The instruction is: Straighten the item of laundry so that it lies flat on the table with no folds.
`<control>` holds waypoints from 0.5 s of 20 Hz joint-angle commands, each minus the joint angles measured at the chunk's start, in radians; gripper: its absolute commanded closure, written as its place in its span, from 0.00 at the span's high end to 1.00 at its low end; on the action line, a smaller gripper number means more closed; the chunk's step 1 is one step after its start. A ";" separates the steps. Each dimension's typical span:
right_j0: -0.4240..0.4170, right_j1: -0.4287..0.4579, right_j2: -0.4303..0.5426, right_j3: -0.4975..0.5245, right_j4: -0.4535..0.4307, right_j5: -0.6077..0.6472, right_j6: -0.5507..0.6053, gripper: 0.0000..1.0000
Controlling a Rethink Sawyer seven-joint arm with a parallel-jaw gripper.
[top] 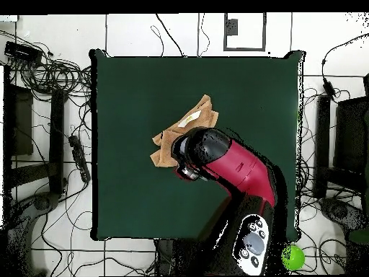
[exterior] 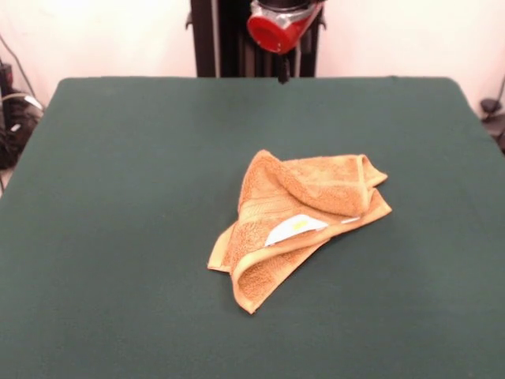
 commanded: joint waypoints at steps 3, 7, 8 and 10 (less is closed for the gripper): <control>-0.015 0.108 0.220 0.108 0.113 -0.268 0.042 1.00; -0.032 0.125 0.275 0.128 0.166 -0.395 0.050 1.00; -0.038 0.127 0.290 0.135 0.178 -0.427 0.053 1.00; -0.051 0.132 0.324 0.153 0.198 -0.503 0.055 1.00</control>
